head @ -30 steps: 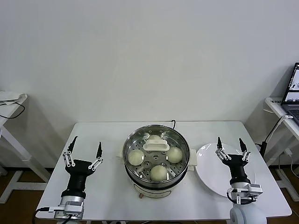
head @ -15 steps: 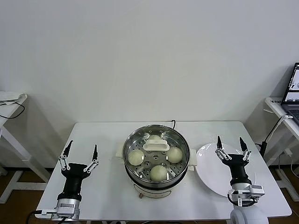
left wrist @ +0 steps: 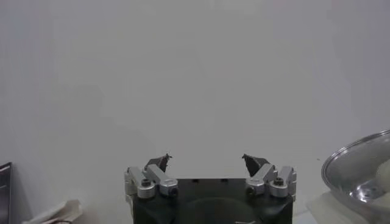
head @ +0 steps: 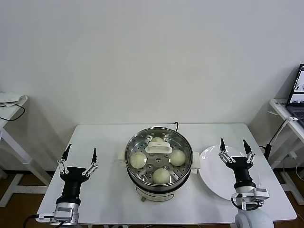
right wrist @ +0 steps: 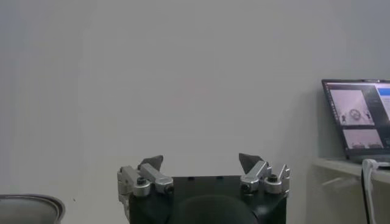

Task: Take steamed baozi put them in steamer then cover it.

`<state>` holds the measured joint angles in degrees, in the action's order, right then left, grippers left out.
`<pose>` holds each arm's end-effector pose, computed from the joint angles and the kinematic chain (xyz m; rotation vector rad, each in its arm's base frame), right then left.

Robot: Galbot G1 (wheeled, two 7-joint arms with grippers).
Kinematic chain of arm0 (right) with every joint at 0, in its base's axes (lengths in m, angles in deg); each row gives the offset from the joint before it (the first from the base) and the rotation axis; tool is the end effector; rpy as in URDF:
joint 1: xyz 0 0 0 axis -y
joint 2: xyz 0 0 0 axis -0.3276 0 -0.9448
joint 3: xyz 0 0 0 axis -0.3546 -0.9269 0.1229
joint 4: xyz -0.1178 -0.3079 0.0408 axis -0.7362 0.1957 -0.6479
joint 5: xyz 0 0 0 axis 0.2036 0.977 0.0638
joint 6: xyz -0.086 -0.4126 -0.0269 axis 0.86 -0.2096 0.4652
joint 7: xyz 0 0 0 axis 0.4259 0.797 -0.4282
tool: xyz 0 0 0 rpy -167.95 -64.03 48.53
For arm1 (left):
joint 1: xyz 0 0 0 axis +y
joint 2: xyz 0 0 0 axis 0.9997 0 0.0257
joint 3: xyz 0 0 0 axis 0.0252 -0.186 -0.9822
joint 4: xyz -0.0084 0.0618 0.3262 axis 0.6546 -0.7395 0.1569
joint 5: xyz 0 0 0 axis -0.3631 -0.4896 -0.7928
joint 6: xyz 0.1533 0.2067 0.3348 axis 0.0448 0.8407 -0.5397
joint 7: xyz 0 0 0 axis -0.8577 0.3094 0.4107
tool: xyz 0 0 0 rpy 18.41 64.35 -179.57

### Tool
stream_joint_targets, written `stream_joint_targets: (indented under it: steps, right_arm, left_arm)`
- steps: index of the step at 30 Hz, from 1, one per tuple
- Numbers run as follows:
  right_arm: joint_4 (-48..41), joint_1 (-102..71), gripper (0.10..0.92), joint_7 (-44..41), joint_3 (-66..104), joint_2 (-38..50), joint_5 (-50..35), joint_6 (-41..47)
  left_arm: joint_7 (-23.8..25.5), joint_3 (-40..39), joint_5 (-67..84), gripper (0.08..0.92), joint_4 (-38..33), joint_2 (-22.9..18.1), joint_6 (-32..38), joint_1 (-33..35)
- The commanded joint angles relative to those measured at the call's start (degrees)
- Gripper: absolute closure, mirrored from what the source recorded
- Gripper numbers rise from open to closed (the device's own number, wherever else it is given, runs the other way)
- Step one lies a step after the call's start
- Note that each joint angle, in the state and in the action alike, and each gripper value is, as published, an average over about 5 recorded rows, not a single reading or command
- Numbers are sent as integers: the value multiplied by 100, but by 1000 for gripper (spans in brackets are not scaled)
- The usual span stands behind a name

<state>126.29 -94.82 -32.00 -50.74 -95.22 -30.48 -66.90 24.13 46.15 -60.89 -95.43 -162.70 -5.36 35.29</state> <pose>0.2932 -0.1010 -0.2941 0.1397 2.9723 -0.0098 0.2383 0.0390 -0.2555 -0.0866 2.9610 0.5641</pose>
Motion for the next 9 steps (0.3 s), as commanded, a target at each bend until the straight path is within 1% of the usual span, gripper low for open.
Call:
stream_joint_targets:
  steps: [1,9]
  right_arm:
    - [42,-23,203,7,4,5,43,27]
    - [65,-50,203,15,-6,14,81,43]
  left_arm:
    - [27,49,158,177,4,-11,14,3]
    - [53,49,184,177,10,-21,13,10]
